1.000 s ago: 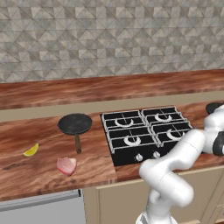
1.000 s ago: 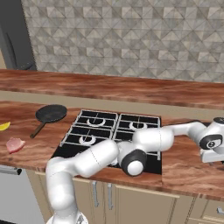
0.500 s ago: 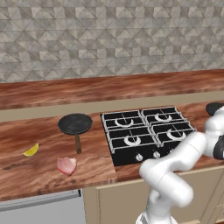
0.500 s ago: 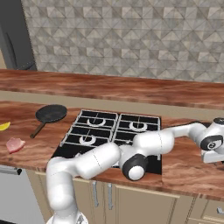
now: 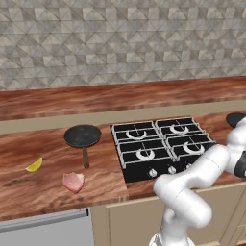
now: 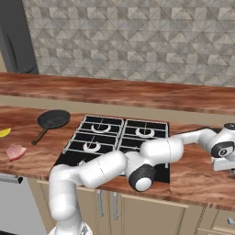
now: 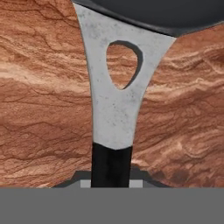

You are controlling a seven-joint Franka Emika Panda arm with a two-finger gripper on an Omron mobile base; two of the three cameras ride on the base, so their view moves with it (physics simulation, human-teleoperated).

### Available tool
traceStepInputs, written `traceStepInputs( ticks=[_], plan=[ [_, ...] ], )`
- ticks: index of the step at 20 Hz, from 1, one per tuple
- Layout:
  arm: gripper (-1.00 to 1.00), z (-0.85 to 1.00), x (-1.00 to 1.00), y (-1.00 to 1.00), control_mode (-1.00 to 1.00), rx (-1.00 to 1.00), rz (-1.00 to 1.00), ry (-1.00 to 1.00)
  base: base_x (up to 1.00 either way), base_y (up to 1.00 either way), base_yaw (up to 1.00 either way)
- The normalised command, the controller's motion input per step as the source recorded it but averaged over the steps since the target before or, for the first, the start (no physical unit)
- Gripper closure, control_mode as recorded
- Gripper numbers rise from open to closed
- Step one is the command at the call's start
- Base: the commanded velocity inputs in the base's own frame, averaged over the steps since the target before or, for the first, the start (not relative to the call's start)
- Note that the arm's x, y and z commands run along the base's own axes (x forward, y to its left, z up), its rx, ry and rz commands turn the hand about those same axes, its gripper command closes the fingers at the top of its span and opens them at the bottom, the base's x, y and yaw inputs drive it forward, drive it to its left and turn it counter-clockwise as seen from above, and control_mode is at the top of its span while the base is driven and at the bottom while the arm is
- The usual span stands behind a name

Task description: Place both pans onto different burners. Then place the lemon wedge and the steak on different pans.

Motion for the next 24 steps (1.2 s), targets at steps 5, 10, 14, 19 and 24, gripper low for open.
traceStepInputs(
  ticks=[5, 10, 14, 19, 24],
  plan=[
    [1.00, 0.38, 0.00, 0.00, -1.00, 0.00, 0.00, -0.01, 0.00, 0.00, 0.00],
    [1.00, 0.34, -0.01, 0.15, -1.00, 0.00, 0.00, -0.12, 0.00, 0.00, 0.00],
    [1.00, 0.14, -0.01, 0.43, -1.00, 0.00, 0.01, -0.07, 0.00, 0.00, 0.00],
    [1.00, 0.08, 0.00, 0.55, -1.00, 0.00, 0.08, 0.00, 0.00, 0.00, 0.00],
    [1.00, 0.00, -0.08, 0.58, -1.00, -0.04, 0.11, -0.05, 0.00, 0.00, 0.00]
  ],
)
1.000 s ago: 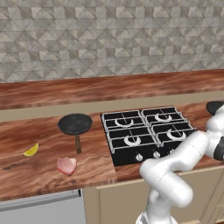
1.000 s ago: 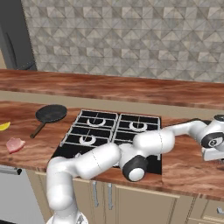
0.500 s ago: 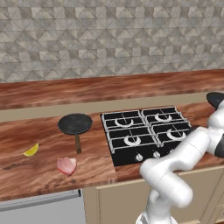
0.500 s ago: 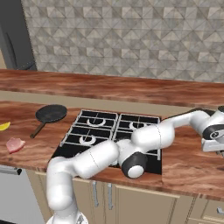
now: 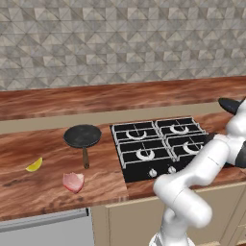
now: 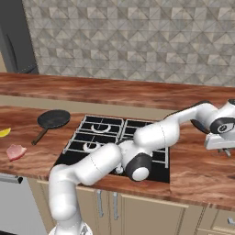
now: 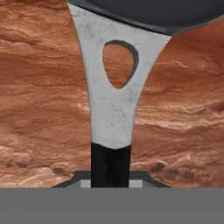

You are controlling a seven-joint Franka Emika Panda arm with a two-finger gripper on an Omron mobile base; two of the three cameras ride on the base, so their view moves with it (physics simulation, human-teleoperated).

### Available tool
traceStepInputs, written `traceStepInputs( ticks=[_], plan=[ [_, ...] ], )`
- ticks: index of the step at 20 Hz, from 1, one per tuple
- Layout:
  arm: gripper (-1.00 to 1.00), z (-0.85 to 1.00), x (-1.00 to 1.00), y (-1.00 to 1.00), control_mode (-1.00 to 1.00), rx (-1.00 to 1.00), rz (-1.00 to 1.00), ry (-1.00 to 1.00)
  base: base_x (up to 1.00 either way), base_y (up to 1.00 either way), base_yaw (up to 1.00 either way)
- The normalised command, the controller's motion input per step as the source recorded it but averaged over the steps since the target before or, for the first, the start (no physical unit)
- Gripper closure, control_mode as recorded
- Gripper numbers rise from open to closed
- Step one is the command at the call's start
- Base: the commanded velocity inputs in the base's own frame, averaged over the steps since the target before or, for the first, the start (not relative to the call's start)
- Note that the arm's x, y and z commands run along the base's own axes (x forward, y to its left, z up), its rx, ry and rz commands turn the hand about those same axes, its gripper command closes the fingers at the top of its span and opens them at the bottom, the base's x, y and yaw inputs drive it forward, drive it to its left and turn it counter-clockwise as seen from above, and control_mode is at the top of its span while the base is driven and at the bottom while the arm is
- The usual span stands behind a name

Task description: Place both pans onto different burners. Then place the lemon wedge and the steak on different pans.

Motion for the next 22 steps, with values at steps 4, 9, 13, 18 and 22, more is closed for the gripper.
traceStepInputs(
  ticks=[4, 9, 13, 18, 22],
  plan=[
    [1.00, -0.06, -0.15, 0.55, -1.00, -0.08, 0.15, -0.15, 0.00, 0.00, 0.00],
    [1.00, -0.17, -0.31, 0.48, -1.00, -0.12, 0.18, -0.32, 0.00, 0.00, 0.00],
    [1.00, -0.32, -0.29, 0.58, -1.00, -0.16, 0.23, -0.38, 0.00, 0.00, 0.00],
    [1.00, -0.73, 0.00, 0.69, -1.00, -0.19, 0.23, -0.23, 0.00, 0.00, 0.00],
    [1.00, -0.17, 0.19, 0.09, -1.00, -0.08, 0.06, -0.05, 0.00, 0.00, 0.00]
  ],
)
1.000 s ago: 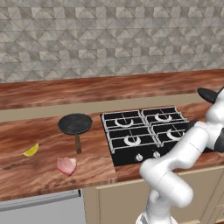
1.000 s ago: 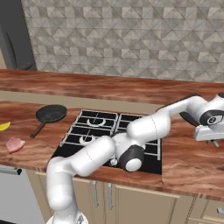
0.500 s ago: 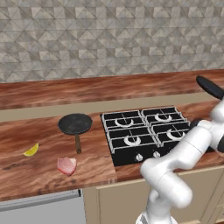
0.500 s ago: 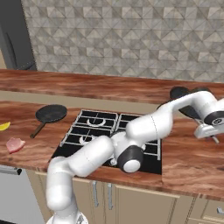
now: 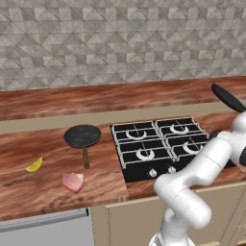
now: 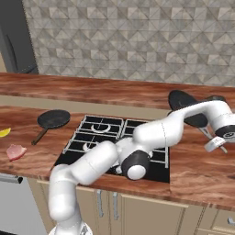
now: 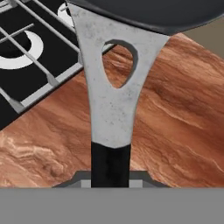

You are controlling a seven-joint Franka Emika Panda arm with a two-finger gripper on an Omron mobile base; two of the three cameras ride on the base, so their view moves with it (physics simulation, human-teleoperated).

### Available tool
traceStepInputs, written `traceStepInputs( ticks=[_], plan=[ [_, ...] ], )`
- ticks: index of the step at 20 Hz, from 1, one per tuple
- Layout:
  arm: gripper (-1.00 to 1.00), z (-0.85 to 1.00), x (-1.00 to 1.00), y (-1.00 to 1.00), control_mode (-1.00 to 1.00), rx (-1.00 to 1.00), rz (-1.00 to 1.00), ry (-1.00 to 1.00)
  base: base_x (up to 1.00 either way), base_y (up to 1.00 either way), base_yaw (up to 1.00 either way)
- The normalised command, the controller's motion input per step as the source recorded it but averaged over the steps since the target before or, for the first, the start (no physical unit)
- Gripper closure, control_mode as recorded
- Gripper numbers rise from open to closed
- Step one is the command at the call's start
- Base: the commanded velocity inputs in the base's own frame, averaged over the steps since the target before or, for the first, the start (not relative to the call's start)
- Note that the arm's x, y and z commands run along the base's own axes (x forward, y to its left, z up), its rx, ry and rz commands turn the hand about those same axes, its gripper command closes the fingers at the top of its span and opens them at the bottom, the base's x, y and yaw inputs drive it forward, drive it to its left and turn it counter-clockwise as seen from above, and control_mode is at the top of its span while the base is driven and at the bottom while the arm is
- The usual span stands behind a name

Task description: Place both pans onto different burners. Then place the lemon wedge and the steak on different pans.

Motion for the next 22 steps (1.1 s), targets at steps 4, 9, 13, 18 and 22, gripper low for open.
traceStepInputs(
  ticks=[4, 9, 13, 18, 22],
  plan=[
    [1.00, 0.00, 0.24, 0.01, -1.00, -0.05, 0.03, 0.00, 0.00, 0.00, 0.00],
    [1.00, 0.00, 0.59, -0.03, -1.00, -0.03, 0.01, 0.00, 0.00, 0.00, 0.00],
    [1.00, 0.00, 0.81, -0.36, -1.00, 0.00, 0.01, 0.00, 0.00, 0.00, 0.00],
    [1.00, 0.00, 0.53, -0.31, -1.00, 0.00, 0.05, 0.03, 0.00, 0.00, 0.00],
    [1.00, 0.00, -0.08, 0.07, -1.00, -0.02, 0.19, 0.10, 0.00, 0.00, 0.00]
  ],
)
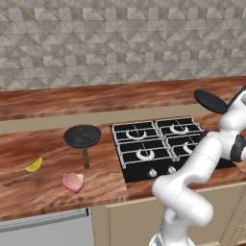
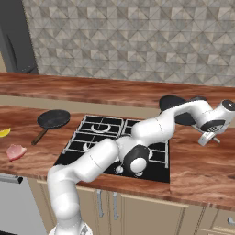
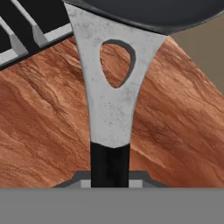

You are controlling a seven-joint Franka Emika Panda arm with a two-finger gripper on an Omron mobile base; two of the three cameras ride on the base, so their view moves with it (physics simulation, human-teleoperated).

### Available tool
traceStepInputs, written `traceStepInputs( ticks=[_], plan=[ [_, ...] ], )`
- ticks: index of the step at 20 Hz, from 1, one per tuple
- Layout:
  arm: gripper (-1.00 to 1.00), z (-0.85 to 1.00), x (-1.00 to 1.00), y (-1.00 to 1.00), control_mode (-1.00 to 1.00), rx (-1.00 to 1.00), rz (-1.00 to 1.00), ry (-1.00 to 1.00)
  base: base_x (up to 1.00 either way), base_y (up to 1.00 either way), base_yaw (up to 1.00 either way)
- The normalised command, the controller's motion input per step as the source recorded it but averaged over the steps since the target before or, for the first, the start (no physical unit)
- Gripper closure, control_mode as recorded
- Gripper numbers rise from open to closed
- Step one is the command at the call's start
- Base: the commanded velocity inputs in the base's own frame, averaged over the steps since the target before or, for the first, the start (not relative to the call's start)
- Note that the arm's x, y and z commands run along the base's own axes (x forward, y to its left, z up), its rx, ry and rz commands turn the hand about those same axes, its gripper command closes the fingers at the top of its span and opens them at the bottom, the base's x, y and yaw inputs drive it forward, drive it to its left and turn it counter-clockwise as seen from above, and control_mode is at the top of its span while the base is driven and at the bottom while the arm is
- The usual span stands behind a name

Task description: Place both pans onto different burners. Then place the lemon wedge and the steak on different pans.

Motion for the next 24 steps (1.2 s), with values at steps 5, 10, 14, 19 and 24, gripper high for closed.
traceStepInputs(
  ticks=[5, 10, 14, 19, 24],
  plan=[
    [1.00, 0.00, -0.45, 0.35, -1.00, -0.02, 0.29, 0.11, 0.00, 0.00, 0.00],
    [1.00, -0.03, -0.56, 0.52, -1.00, -0.02, 0.34, 0.15, 0.00, 0.00, 0.00],
    [1.00, -0.38, -0.33, 0.57, -1.00, -0.10, 0.36, 0.03, 0.00, 0.00, 0.00],
    [1.00, -0.34, -0.09, 0.52, -1.00, -0.09, 0.37, -0.05, 0.00, 0.00, 0.00],
    [1.00, -0.21, 0.00, 0.35, -1.00, -0.09, 0.28, -0.22, 0.00, 0.00, 0.00]
  ],
)
